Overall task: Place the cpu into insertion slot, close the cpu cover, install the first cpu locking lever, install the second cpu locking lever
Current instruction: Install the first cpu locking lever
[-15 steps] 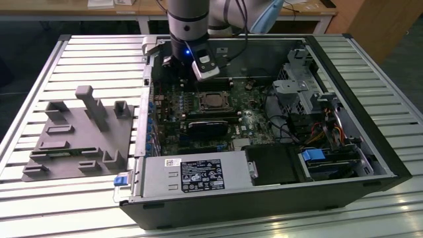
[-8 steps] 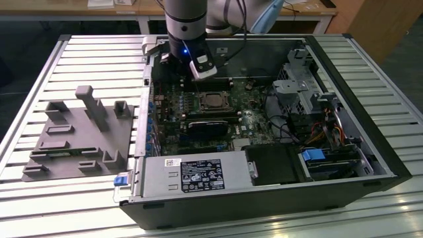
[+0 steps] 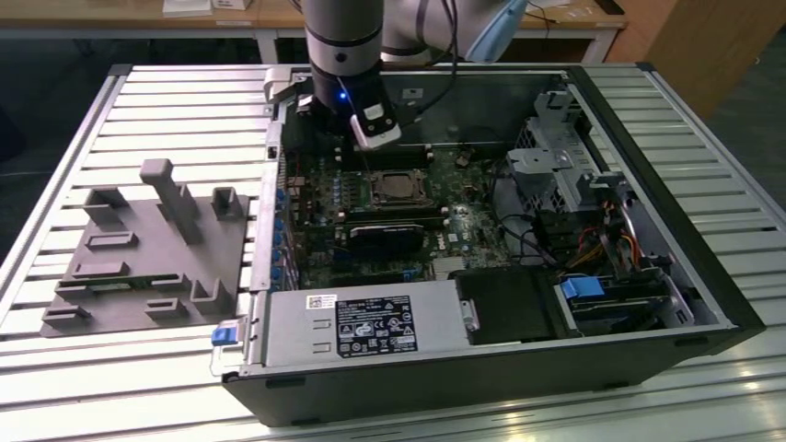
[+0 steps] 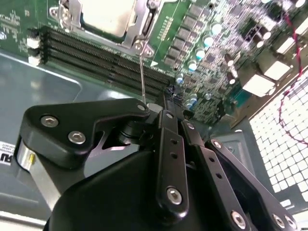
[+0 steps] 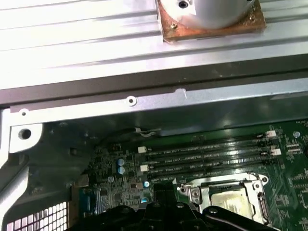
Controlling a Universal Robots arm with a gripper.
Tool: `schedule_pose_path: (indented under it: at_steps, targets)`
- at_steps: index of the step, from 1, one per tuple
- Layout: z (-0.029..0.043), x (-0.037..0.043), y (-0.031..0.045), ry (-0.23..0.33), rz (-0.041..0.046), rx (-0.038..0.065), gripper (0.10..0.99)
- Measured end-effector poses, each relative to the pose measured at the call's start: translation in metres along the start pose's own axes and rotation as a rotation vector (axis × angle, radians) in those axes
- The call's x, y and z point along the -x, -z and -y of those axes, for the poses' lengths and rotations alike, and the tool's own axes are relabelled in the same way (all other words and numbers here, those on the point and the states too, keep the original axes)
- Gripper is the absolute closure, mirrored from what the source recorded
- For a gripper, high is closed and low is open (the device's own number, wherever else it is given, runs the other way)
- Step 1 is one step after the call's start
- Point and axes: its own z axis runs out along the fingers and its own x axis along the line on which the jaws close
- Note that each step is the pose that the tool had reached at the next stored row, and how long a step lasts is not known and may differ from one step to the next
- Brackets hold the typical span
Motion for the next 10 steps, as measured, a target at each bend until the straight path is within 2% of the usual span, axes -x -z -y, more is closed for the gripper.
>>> schedule_pose_path:
  at_steps: [2, 4, 10]
  targets:
    - [0.0004, 0.0, -0.0004, 0.0, -0.0019, 0.014, 0.984]
    - [0.0006, 0.0001, -0.0013, 0.0, -0.0026, 0.02, 0.984]
    - [-0.0001, 0.0078, -0.0025, -0.001, -0.0029, 0.022, 0.984]
